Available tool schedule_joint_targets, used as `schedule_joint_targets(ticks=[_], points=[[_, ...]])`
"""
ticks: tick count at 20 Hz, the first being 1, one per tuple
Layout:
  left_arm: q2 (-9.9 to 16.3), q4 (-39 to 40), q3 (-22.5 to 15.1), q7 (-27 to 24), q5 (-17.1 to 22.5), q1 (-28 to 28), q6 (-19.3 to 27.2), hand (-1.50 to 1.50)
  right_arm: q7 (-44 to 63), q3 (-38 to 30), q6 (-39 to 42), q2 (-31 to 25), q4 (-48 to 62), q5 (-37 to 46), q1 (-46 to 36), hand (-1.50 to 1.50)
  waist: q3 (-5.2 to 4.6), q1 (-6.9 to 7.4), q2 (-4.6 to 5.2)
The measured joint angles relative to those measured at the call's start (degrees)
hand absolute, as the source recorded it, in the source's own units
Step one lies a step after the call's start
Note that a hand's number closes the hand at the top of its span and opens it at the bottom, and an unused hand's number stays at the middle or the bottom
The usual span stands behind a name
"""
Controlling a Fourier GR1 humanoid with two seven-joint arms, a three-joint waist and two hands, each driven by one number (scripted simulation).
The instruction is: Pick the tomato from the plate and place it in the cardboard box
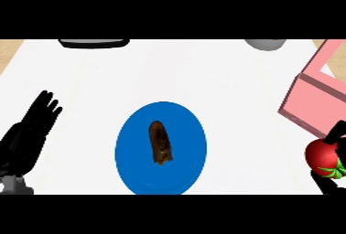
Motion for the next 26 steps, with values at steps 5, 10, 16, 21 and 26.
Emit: schedule_joint_targets(ticks=[5,10,16,21,26], points=[[0.1,1.3,0.3,-0.9,0.2,-0.1,-0.9,0.0,5.6,-10.0,4.9,-0.2,0.8,-4.4,-7.6,1.5,0.0,0.43,0.09],[0.4,1.0,0.5,0.4,0.4,-1.3,-1.2,0.0,6.8,-17.9,8.0,-2.7,4.8,-10.4,-13.5,1.5,0.03,0.89,0.2],[0.0,3.2,0.5,-0.6,-0.6,-2.9,-1.0,0.0,-1.3,-21.7,7.2,-7.3,14.3,-9.5,-14.9,1.5,0.07,1.18,0.33],[-0.1,3.4,0.8,-1.5,-0.2,-2.2,-2.2,0.0,-10.7,-20.7,0.4,-7.6,24.6,-5.1,-15.2,1.5,0.09,1.45,0.41],[-0.5,0.5,0.2,0.8,-0.4,-1.7,-1.6,0.0,-18.2,-18.4,-5.5,-7.2,35.3,-1.4,-16.3,1.5,0.11,1.6,0.42]])
